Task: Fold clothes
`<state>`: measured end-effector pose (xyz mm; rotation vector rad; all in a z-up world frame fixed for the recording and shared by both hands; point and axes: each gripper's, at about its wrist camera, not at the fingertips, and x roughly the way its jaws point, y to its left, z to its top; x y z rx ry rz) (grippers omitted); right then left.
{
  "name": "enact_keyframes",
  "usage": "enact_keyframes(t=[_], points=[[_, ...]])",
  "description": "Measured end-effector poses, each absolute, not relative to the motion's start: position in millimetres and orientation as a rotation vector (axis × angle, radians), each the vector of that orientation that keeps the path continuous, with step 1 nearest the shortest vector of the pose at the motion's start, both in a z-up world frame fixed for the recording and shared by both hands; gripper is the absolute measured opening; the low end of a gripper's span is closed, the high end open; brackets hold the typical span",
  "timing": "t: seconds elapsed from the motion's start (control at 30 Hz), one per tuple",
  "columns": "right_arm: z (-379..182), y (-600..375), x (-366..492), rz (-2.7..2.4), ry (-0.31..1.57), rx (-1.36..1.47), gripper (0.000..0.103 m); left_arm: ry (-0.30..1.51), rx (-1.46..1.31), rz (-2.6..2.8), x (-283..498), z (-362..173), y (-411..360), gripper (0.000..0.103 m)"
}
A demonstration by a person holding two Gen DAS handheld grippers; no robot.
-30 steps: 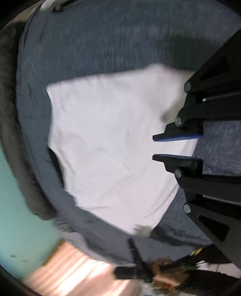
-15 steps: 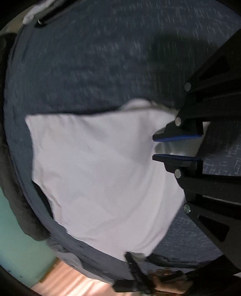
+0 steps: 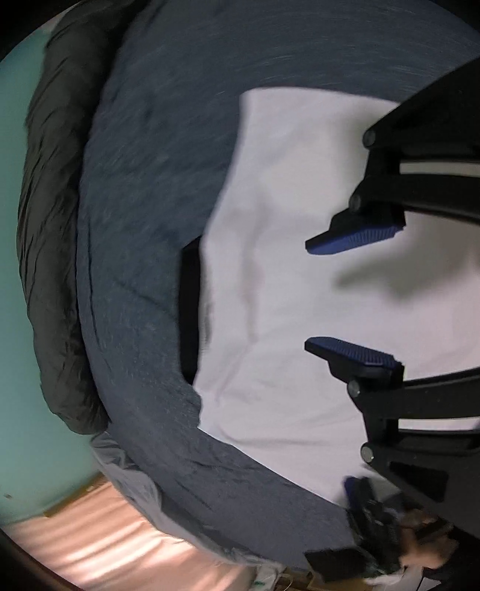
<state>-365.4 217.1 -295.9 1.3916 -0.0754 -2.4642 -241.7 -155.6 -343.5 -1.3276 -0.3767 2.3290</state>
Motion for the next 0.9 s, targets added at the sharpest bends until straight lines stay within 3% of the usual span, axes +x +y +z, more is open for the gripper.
enact_keyframes(t=[0.47,0.5,0.57,0.7,0.9], points=[[-339.9,137.3,-439.7,-2.366,0.338,1.487,0.042,-0.410,-1.328,2.305,-255.3,-349.9,-151.6,0.043],[-343.9,137.3,-442.2,-2.362,0.347,1.501,0.040,-0.412,-1.328,2.305,-255.8,-350.3,-151.9,0.043],[-350.2,138.4,-445.5,-2.360,0.360,1.519,0.023,-0.418,-1.331,2.300,-256.5,-351.2,-152.4,0.043],[-357.9,140.8,-444.0,-2.343,0.378,1.518,0.008,-0.419,-1.333,2.294,-257.1,-352.6,-151.9,0.043],[-357.3,143.0,-438.4,-2.361,0.401,1.473,0.000,-0.434,-1.337,2.290,-258.0,-355.0,-152.9,0.043]])
